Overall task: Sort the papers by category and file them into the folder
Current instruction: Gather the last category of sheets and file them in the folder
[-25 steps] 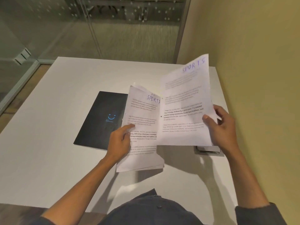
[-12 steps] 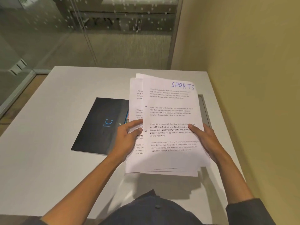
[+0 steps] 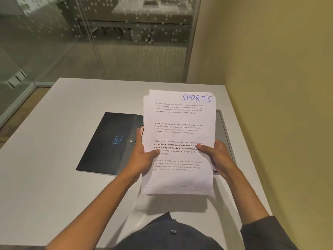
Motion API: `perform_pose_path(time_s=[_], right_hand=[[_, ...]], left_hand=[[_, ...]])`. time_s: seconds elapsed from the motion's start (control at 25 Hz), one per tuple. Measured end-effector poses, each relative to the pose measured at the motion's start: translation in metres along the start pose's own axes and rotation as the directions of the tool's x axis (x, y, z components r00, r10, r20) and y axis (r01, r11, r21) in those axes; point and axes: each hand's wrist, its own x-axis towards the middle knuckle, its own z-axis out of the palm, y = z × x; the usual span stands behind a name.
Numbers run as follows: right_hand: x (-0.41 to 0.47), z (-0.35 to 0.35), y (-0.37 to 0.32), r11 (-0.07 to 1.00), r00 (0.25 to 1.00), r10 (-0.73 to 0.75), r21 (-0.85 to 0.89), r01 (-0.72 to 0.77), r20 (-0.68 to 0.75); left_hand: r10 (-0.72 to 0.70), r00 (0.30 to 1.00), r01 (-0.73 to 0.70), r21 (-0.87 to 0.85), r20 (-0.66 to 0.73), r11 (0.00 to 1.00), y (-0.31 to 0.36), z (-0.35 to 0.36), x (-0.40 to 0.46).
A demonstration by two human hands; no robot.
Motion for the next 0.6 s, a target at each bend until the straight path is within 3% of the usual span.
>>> perform_pose_path(time_s=[0.16,0.28,0.48,0.6], right_hand=[[0.006,0.001,-0.006,0.999,0.997,0.032,0.023,-0.034,0.067],[0.012,0.008,-0.001,0.997,1.0,-0.024,-0.069,0.023,-0.006],[0.011,0.021,0.012,0.973,0.975,-0.141,-0.207,0.104,-0.171],[0.002,0.024,0.003,0.963,0.961,-0.204,-0.216,0.163,-0.188]], left_hand=[[-0.106,0.993,0.111,-0.083,0.057,0.99,0.006,0.003,0.009],[-0.158,0.986,0.164,-0.181,0.046,0.97,0.004,0.006,0.022],[-0.141,0.99,0.134,-0.191,-0.025,0.972,-0.001,0.012,0.038],[-0.098,0.994,0.092,-0.127,-0.043,0.988,0.002,0.013,0.039]])
